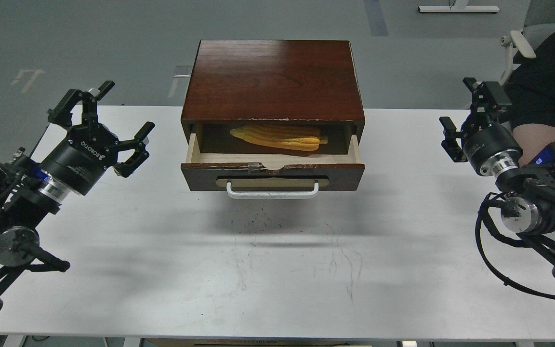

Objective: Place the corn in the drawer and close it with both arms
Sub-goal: 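Swing the left gripper toward the front of the open drawer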

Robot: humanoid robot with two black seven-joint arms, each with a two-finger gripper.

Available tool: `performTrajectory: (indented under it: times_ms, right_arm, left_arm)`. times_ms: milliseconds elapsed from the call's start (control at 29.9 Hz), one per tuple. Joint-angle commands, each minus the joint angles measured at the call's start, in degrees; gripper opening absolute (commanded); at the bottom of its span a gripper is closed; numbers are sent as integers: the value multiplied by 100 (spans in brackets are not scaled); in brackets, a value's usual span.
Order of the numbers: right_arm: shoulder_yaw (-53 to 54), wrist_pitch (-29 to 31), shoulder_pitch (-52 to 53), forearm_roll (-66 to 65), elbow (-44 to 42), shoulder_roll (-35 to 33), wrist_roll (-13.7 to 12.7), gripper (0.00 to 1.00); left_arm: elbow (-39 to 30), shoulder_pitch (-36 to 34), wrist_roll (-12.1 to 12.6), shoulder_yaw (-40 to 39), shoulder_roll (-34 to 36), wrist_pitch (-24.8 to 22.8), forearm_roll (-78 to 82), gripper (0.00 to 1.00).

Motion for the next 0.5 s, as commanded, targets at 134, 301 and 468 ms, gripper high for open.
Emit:
performTrajectory:
  times_ms: [134,301,468]
  right_arm:
    - [-28,808,-252,137,-215,-44,0,100]
    - [-90,818,-279,128,-242,-62,0,100]
    - [-116,818,-288,128,-233,-62,0,100]
  left_arm:
    - [-109,-72,-86,-26,161,0,400,100]
    - [-618,-703,-276,-123,284,0,2280,100]
    - [-1260,-1259,-276,-79,249,0,3767,100]
